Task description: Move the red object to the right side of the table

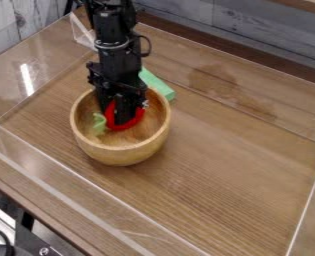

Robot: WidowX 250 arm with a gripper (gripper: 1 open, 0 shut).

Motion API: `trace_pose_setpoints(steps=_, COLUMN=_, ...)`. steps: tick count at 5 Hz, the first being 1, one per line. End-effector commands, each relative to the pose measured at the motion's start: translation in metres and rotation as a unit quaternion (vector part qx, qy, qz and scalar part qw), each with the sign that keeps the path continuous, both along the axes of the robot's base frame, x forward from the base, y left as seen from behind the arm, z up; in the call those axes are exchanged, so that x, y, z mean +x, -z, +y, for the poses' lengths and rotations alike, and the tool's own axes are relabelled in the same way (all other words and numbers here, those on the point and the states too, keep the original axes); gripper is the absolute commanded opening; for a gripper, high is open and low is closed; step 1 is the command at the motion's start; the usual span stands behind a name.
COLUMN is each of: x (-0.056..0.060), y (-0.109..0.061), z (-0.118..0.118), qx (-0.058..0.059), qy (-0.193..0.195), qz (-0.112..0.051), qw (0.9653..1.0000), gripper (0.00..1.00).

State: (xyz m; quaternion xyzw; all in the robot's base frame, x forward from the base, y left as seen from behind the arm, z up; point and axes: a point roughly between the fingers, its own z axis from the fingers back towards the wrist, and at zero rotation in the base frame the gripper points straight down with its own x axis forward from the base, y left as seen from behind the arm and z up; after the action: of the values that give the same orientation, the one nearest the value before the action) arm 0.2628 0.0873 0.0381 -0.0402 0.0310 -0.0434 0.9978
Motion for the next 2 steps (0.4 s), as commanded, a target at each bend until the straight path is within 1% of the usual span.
trace_pose_setpoints(steps=1, x=0.009, y=-0.025, z=-0.001, qx=0.008, qy=-0.004, qz=-0.034, qw=0.9994, gripper=0.00)
trace_pose_setpoints(steps=2, x=0.011, y=-0.037, z=-0.005, qx=0.007, qy=-0.005, qz=-0.043, qw=0.9990, gripper=0.00)
